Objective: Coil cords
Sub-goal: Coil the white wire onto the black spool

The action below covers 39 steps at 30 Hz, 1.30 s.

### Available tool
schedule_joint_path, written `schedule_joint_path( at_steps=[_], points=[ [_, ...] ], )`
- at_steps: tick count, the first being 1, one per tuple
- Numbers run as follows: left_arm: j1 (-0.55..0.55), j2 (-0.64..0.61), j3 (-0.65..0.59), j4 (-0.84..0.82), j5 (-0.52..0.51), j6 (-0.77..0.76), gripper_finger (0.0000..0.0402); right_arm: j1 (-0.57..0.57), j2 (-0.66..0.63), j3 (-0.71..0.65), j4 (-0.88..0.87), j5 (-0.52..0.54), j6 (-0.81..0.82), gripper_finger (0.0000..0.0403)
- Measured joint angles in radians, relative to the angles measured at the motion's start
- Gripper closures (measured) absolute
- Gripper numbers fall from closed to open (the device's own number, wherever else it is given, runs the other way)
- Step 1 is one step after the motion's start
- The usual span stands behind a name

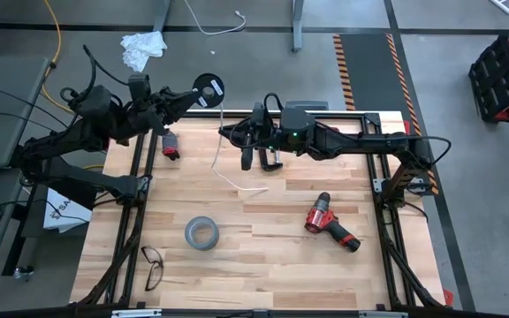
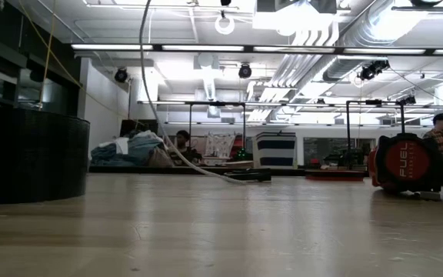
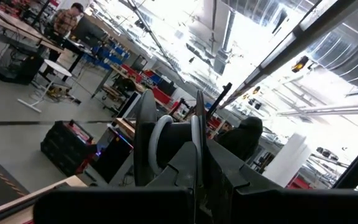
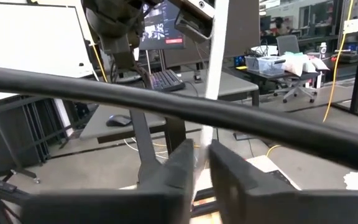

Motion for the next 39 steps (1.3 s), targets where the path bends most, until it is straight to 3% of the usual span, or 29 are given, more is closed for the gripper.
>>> schedule_joint_path(
  at_steps=[2,9,15,22,32,39],
  points=[
    [0.000,0.000,0.000,0.000,0.000,0.000,0.0395,0.000,0.000,0.000,0.005,0.004,-0.001,0.0393],
    [0.000,0.006,0.000,0.026,0.000,-0.039,0.0395,0.026,0.000,0.000,0.030,0.018,0.012,0.0400],
    [0.000,0.065,0.000,0.076,0.053,-0.206,0.0395,0.044,0.004,0.000,0.119,0.029,0.008,0.0401],
    [0.000,0.122,0.000,0.101,0.142,-0.510,0.0396,0.049,0.005,0.000,0.172,0.026,-0.018,0.0402],
    [0.001,0.130,-0.001,0.090,0.080,-0.502,0.0396,0.060,0.005,0.000,0.254,0.021,-0.033,0.0402],
    [-0.010,0.158,-0.001,0.102,0.097,-0.615,0.0396,0.045,0.011,0.000,0.271,0.025,-0.045,0.0403]
  ],
)
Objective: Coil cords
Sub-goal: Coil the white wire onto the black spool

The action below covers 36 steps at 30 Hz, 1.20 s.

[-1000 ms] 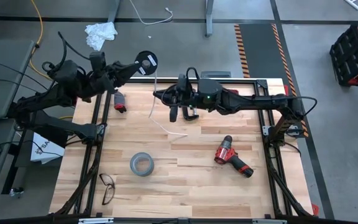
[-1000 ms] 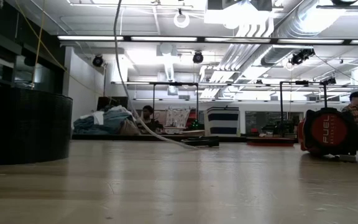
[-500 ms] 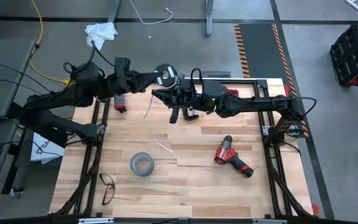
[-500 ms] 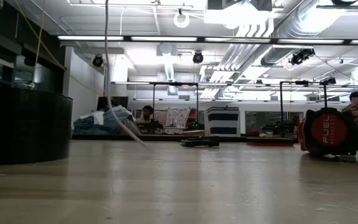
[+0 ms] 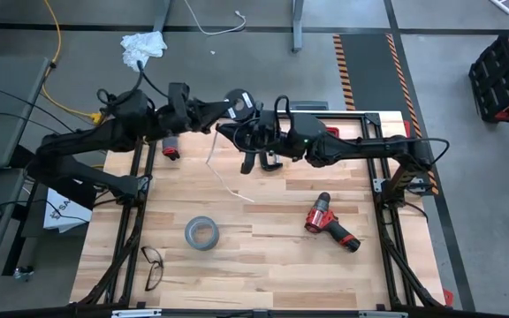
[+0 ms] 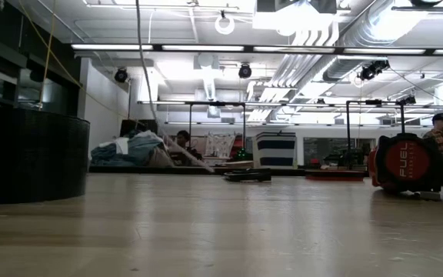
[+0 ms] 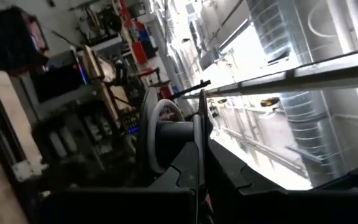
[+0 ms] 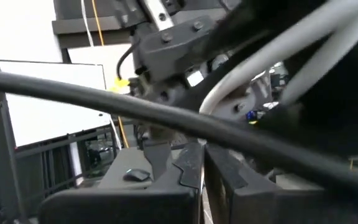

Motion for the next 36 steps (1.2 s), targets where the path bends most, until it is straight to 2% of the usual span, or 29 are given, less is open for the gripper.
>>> schedule_joint_path(
  at_steps=[9,14,21,36],
  points=[
    [-0.031,0.045,0.000,0.122,0.035,-0.112,0.0396,-0.011,0.012,0.000,0.040,0.017,-0.042,0.0403],
    [-0.053,0.024,0.000,0.122,0.050,-0.145,0.0396,-0.019,0.012,0.000,0.070,0.034,-0.051,0.0403],
    [-0.077,-0.009,0.000,0.123,0.000,-0.109,0.0396,-0.019,0.013,0.000,0.094,0.031,-0.034,0.0403],
    [-0.150,-0.016,0.000,0.071,0.082,-0.216,0.0396,-0.039,0.013,0.000,0.164,-0.044,-0.039,0.0403]
  ],
)
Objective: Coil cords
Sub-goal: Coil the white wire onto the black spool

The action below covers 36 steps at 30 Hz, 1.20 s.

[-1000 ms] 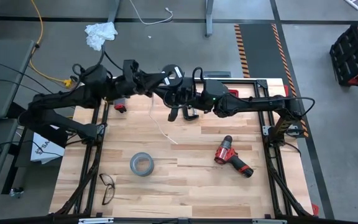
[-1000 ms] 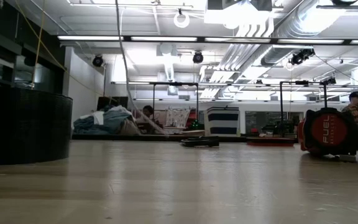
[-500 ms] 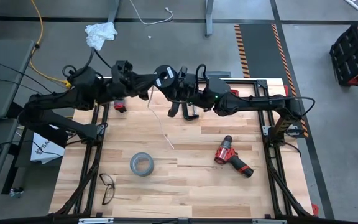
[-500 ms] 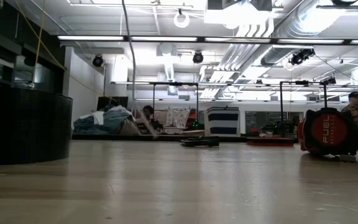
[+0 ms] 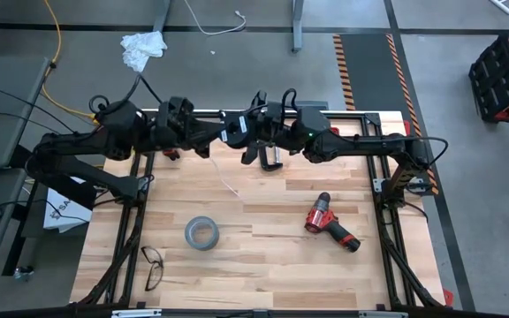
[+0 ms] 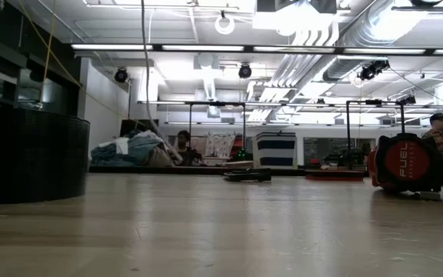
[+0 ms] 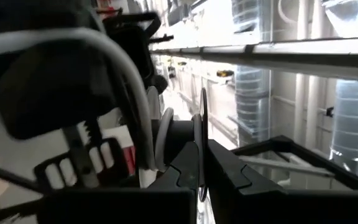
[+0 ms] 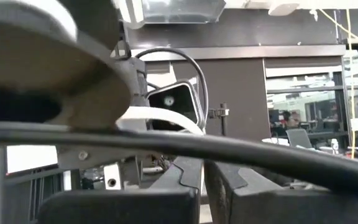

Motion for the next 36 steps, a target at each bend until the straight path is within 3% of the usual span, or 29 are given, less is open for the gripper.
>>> schedule_joint_path(
  at_steps=[7,18,25,36],
  points=[
    [0.008,-0.053,0.000,-0.161,0.018,0.094,0.0396,-0.006,-0.017,-0.001,-0.039,0.000,-0.048,0.0403],
    [0.033,-0.183,0.001,-0.477,-0.093,0.215,0.0396,-0.046,-0.039,0.000,-0.150,-0.006,-0.040,0.0403],
    [0.081,-0.204,0.000,-0.505,-0.146,0.365,0.0396,-0.051,-0.040,0.000,-0.216,-0.015,-0.038,0.0403],
    [0.116,-0.192,0.000,-0.496,-0.302,0.734,0.0396,-0.053,-0.040,0.000,-0.251,0.000,-0.013,0.0402]
  ],
)
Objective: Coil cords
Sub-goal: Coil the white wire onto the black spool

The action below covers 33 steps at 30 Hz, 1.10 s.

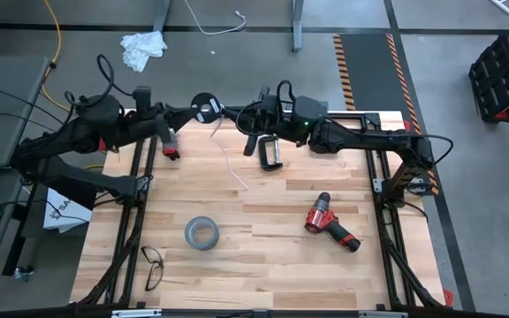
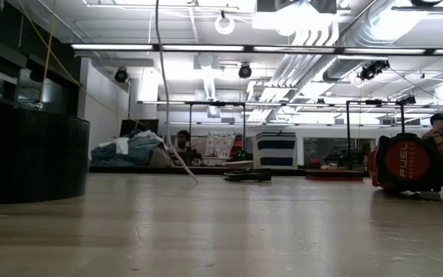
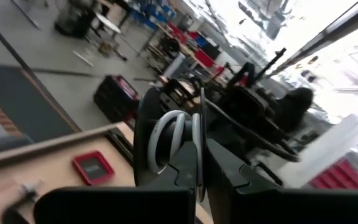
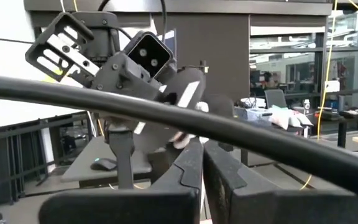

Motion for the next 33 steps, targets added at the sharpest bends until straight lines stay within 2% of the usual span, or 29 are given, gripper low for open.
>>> schedule_joint_path(
  at_steps=[3,7,15,26,33],
  points=[
    [0.000,0.013,0.000,0.061,-0.007,0.061,0.0396,0.000,0.000,0.001,-0.023,0.000,0.002,0.0401],
    [0.000,0.023,-0.002,0.159,0.036,0.104,0.0396,0.001,-0.002,0.003,-0.022,-0.003,0.054,0.0401],
    [0.000,0.017,-0.002,0.152,0.053,0.143,0.0396,0.008,-0.003,0.003,-0.030,-0.027,0.108,0.0402],
    [0.001,0.015,0.002,0.318,0.063,0.247,0.0396,0.009,0.000,-0.001,-0.078,-0.044,0.179,0.0325],
    [0.001,0.012,0.002,0.312,0.067,0.272,0.0397,0.011,0.001,-0.001,-0.053,-0.035,0.189,0.0318]
  ],
)
